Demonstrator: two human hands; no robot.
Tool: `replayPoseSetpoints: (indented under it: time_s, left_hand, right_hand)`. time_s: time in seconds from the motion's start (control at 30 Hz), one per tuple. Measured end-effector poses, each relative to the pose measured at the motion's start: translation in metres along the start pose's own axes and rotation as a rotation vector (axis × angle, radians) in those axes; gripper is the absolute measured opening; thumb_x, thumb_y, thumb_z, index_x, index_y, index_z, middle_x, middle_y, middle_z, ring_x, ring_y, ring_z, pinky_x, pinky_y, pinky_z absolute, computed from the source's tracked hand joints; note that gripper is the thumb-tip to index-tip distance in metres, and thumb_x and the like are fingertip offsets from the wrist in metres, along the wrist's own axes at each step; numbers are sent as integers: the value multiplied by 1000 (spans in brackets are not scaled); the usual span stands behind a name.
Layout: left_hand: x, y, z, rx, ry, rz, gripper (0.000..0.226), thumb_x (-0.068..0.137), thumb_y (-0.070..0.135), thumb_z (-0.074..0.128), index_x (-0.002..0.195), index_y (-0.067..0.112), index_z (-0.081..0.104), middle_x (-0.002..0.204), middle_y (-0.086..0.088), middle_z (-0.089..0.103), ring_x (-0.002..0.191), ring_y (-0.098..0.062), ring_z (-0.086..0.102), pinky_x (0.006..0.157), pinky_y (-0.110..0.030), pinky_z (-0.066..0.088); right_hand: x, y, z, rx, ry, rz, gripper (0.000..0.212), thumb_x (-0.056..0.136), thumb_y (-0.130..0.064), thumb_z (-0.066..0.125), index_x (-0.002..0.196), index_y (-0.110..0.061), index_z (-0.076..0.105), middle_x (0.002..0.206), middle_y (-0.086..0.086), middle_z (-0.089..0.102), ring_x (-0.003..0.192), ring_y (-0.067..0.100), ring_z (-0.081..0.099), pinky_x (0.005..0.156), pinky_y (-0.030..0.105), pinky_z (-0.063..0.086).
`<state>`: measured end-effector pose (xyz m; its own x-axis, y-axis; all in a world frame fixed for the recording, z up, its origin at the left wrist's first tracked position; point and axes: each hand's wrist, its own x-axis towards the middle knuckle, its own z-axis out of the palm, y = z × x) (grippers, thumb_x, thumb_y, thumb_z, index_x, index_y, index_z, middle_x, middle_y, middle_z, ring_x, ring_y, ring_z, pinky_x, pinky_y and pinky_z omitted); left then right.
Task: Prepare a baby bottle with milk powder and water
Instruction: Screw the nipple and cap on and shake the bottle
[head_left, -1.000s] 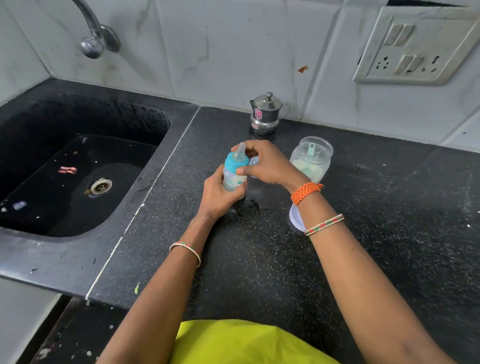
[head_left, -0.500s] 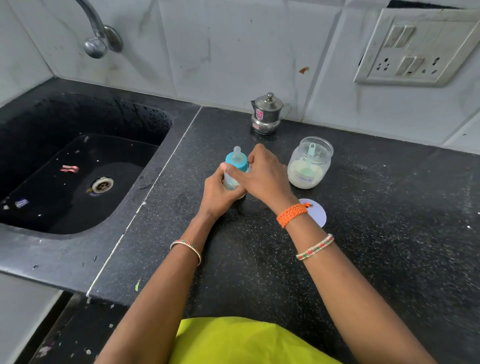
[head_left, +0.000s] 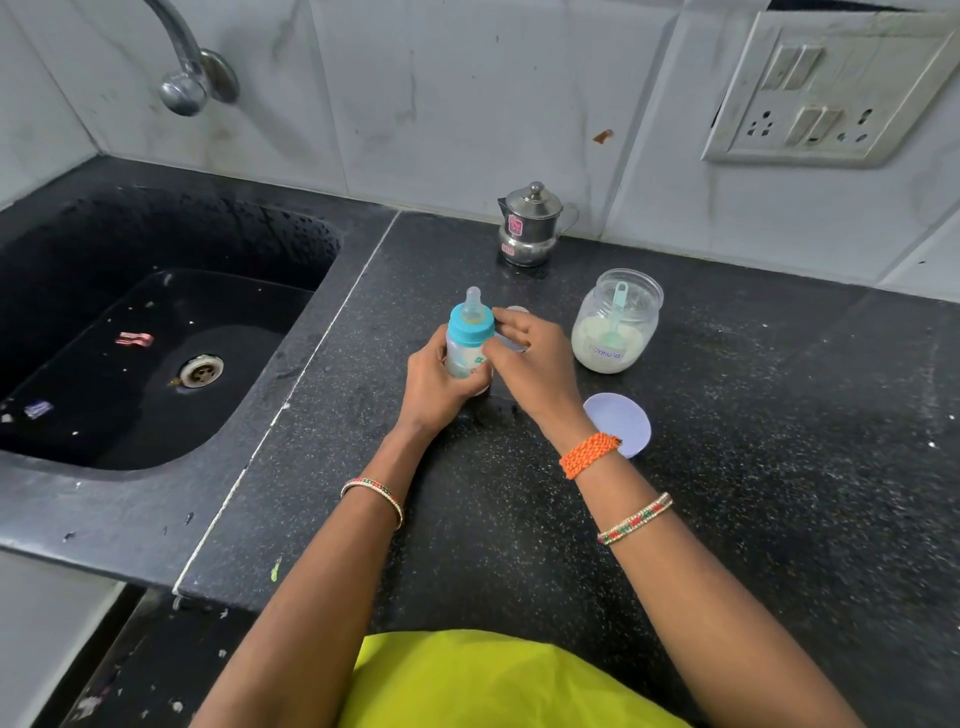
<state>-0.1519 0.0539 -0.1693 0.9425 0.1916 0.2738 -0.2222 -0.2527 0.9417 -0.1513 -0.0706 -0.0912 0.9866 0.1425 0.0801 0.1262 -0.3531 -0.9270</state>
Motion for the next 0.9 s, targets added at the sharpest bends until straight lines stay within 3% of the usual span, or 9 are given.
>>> replayPoseSetpoints:
  time_s: [0.07,0.13,0.2,0.27,0.33,0.53,0.67,0.77,0.9]
  left_hand:
    - [0,-1,0,9,5,-9,46,74,15,77,114,23,55,100,13,66,89,0,64,76,-12,49]
    - [1,-1,0,13,6,-17,46,74,14,77,112,25,54,99,19,63,88,8,62,75,-8,47]
    - [1,-2,0,12,6,-17,46,74,13,77,112,25,53,98,22,62,87,12,60,73,-6,45]
    - [1,-2,0,10,6,-14,46,74,13,77,113,23,54,99,20,62,88,11,61,74,-6,46]
    - [1,-3,0,11,6,-5,47,74,13,77,115,22,54,100,16,64,88,6,62,74,-9,47]
    - [3,-6,0,16,-11,10,51,72,16,79,117,20,55,100,18,64,89,5,62,74,-9,47]
    - [3,-8,0,14,-19,-3,55,72,18,80,121,16,54,105,16,64,95,5,62,76,-8,46]
    - [2,-8,0,5,-14,0,51,75,19,77,119,22,53,105,20,62,95,9,60,77,-5,44]
    - [6,-5,-4,-35,-60,-30,41,79,19,74,116,21,54,103,16,64,92,5,62,77,-12,47]
  right_hand:
    - [-3,3,-7,36,105,-10,24,77,-13,62,100,-13,69,83,-10,72,79,-7,64,65,5,46]
    - [-3,3,-12,62,166,-28,20,76,-10,60,95,-12,66,75,-11,68,68,-5,60,61,4,43]
    - [3,1,-15,71,141,-29,34,76,-6,61,109,-14,59,94,-4,66,86,-2,59,77,13,46]
    - [10,-1,-14,64,10,1,58,77,-1,61,130,-17,45,124,3,58,115,9,52,95,26,42]
    - [13,-2,-9,96,-127,37,73,79,3,59,143,-18,30,139,5,50,129,13,43,101,26,34]
    - [-2,6,4,61,-102,-38,75,77,0,58,144,-24,31,143,5,48,130,8,42,91,11,32]
    - [-10,12,-1,43,-31,-96,71,75,-2,62,138,-23,38,130,5,59,129,13,46,101,22,34]
    - [-2,14,-11,5,-4,-100,59,78,-8,67,132,-20,44,114,-4,66,119,8,50,99,19,35]
    - [23,9,-20,-49,-232,-20,48,89,-18,64,134,-15,49,137,2,52,130,14,43,108,29,33]
